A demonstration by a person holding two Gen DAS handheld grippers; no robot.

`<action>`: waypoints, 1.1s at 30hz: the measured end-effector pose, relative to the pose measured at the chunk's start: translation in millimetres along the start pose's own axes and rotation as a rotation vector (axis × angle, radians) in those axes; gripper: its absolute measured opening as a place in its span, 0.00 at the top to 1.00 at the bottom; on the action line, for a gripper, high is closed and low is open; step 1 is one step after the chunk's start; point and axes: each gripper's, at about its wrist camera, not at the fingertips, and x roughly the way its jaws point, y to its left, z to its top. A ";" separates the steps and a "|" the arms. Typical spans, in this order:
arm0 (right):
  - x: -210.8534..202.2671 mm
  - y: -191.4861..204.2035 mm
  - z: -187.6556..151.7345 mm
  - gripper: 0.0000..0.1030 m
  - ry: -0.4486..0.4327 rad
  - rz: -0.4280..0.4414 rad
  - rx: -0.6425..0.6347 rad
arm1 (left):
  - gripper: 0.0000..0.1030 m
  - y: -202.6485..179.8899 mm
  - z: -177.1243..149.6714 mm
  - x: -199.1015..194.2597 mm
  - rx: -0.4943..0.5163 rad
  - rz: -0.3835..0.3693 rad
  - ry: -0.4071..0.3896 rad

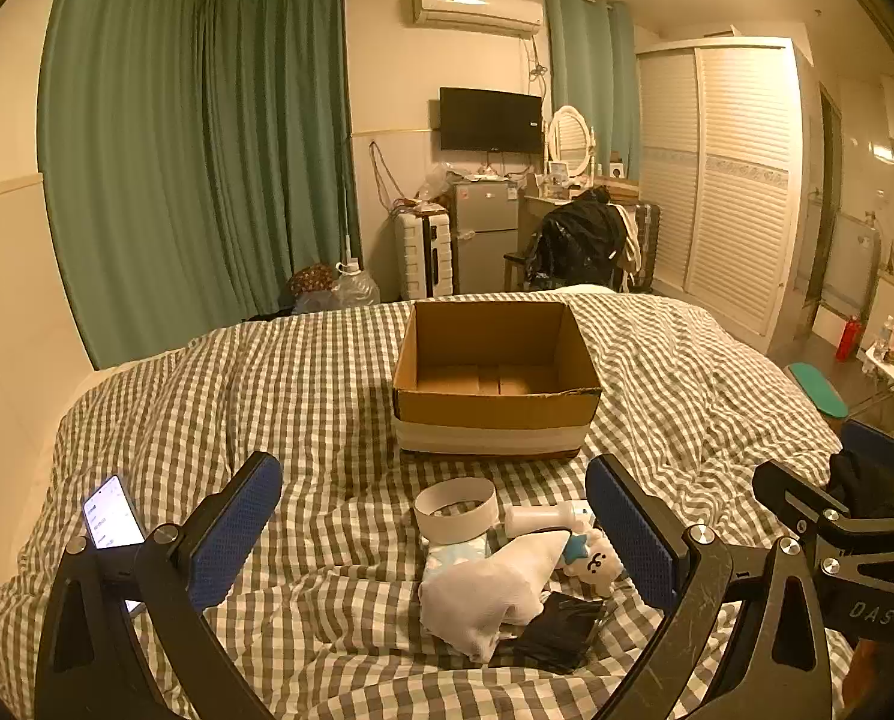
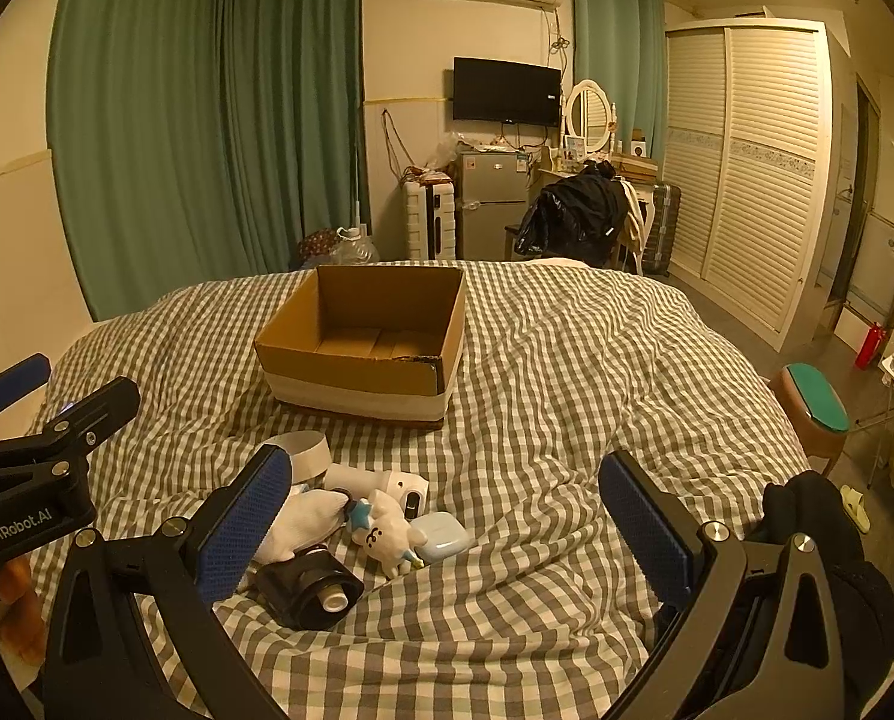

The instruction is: Organize objects

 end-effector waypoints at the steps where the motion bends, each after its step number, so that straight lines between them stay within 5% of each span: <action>1: 0.0 0.1 -0.1 0.00 0.001 0.001 0.000 | 0.00 -0.3 0.0 0.5 0.000 0.000 0.001; 33: 0.4 1.8 -0.3 0.00 0.003 0.001 0.000 | 0.00 1.3 -2.8 1.1 -0.013 -0.001 0.009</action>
